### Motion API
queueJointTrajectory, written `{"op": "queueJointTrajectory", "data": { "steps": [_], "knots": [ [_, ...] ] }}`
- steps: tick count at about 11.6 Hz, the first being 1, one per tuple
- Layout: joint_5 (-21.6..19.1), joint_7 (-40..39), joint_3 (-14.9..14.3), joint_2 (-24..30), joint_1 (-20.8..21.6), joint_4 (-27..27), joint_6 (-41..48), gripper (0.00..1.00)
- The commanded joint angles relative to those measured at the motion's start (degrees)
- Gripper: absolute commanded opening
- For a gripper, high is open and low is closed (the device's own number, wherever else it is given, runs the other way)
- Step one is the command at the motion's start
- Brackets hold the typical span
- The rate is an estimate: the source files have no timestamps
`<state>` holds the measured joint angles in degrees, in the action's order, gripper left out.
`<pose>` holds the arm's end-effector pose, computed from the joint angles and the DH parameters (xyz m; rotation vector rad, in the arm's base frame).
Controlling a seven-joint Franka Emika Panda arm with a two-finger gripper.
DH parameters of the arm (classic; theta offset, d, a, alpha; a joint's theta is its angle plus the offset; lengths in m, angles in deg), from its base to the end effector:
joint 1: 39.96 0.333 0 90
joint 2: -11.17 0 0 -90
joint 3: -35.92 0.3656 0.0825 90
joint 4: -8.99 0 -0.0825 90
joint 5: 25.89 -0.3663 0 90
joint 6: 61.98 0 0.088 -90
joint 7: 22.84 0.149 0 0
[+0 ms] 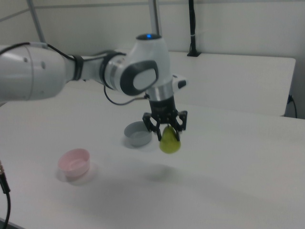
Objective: Place the pear in the bowl
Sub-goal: 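Lift the pear up off the table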
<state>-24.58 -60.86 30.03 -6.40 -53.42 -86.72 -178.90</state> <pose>0.6197 -0.2129 0.4456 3.0203 0.5205 0.0495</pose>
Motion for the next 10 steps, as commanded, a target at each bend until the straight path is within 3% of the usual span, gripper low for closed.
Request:
{"op": "queueJointTrajectory", "data": {
  "steps": [1, 5, 7, 10],
  "knots": [
    [-0.9, 7.4, 2.7, 8.6, 0.2, -0.6, 8.4, 0.0],
    [-1.0, 15.2, 6.0, 15.4, 0.5, 2.8, 20.9, 0.0],
    [-2.4, 17.9, 5.8, 16.9, 0.8, 3.2, 22.3, 0.0],
    [-6.7, 22.6, 4.7, 19.4, 5.3, 2.5, 24.0, 0.0]
  ]
}}
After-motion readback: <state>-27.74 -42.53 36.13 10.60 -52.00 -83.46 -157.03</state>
